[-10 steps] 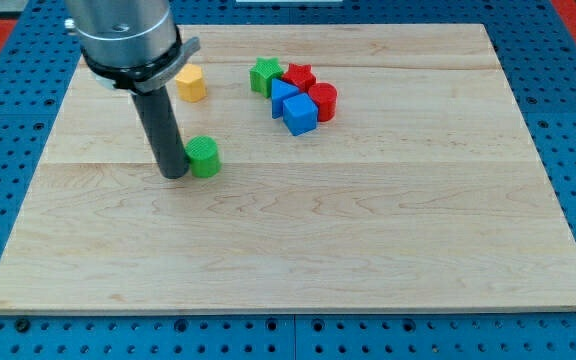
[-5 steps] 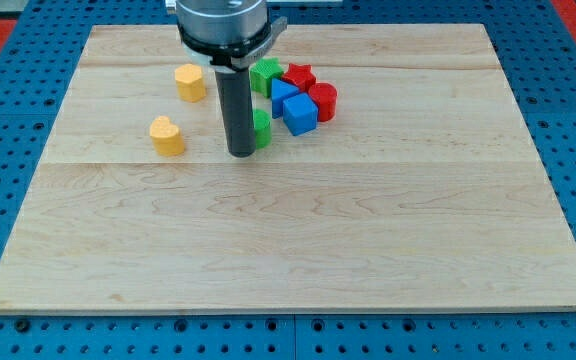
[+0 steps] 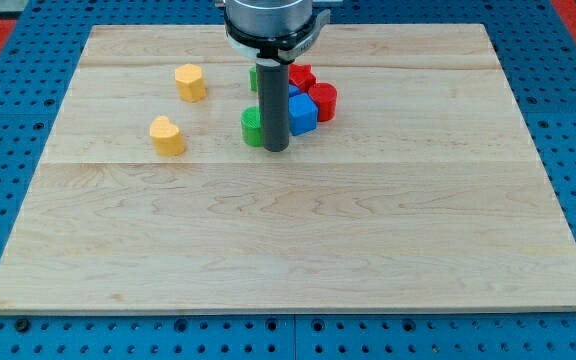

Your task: Move green circle closer to green star

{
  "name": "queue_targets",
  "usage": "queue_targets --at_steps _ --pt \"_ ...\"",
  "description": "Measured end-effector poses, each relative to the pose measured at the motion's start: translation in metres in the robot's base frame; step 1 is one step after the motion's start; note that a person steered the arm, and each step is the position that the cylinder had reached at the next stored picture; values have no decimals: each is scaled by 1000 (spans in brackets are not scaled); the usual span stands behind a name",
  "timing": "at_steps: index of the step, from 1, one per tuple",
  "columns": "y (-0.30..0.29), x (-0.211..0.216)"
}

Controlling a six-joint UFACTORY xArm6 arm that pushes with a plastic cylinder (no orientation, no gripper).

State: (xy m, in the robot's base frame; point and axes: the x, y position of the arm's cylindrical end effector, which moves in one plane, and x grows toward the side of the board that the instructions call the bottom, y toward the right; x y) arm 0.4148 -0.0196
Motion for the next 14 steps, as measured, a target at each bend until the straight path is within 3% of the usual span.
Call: queue_targets --at_steps 3,10,14 --pt "-39 -8" --pt "-68 -29" --pt "-55 -47"
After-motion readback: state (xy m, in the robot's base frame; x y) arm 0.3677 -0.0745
